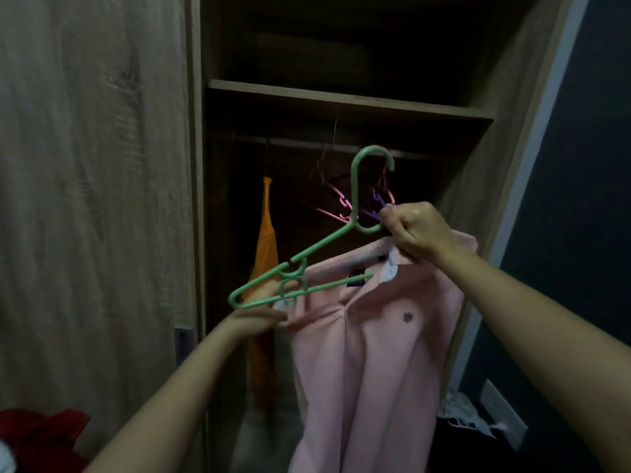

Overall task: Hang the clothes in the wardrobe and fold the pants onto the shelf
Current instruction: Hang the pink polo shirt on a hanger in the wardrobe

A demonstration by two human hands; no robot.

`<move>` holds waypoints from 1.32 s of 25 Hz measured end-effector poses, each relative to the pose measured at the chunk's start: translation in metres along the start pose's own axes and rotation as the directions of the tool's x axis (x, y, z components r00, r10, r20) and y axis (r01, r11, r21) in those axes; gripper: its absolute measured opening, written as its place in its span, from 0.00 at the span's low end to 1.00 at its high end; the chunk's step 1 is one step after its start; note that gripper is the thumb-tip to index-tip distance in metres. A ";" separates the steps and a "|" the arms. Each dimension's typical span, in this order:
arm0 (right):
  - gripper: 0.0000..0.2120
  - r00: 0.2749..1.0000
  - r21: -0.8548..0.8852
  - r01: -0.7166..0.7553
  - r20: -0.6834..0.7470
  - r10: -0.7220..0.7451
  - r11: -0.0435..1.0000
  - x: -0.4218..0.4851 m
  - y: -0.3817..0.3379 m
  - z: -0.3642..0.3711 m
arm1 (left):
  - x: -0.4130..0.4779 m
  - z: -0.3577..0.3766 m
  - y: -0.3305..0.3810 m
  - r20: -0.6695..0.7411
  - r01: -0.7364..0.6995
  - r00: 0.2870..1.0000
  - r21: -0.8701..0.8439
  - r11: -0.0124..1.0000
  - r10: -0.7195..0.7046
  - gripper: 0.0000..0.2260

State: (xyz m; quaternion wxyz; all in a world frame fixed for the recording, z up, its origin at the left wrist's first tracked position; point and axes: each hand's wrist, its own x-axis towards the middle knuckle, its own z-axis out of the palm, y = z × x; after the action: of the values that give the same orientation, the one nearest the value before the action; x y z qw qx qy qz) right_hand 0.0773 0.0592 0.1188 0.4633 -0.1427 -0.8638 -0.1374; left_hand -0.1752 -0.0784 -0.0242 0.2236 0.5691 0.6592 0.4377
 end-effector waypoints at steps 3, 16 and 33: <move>0.33 0.999 -0.097 -0.049 0.005 0.050 0.994 -0.033 0.027 0.001 | -0.001 -0.034 0.018 0.035 -0.172 0.984 -0.066 0.983 0.175 0.15; 0.20 0.990 -0.316 -0.047 0.112 0.086 0.948 -0.042 0.014 0.022 | 0.009 -0.039 0.067 -0.552 -0.048 0.804 0.311 0.949 0.221 0.12; 0.18 0.920 -0.019 -0.391 0.001 0.391 0.920 -0.012 -0.023 0.017 | 0.018 -0.038 0.082 -0.383 -0.072 0.789 0.719 0.691 0.480 0.17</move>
State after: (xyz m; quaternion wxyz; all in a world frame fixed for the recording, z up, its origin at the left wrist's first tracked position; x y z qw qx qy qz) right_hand 0.0617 0.0430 0.0972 0.4782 -0.3168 -0.8176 -0.0496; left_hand -0.1645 -0.0761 0.0679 -0.2654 0.5579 0.7078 0.3426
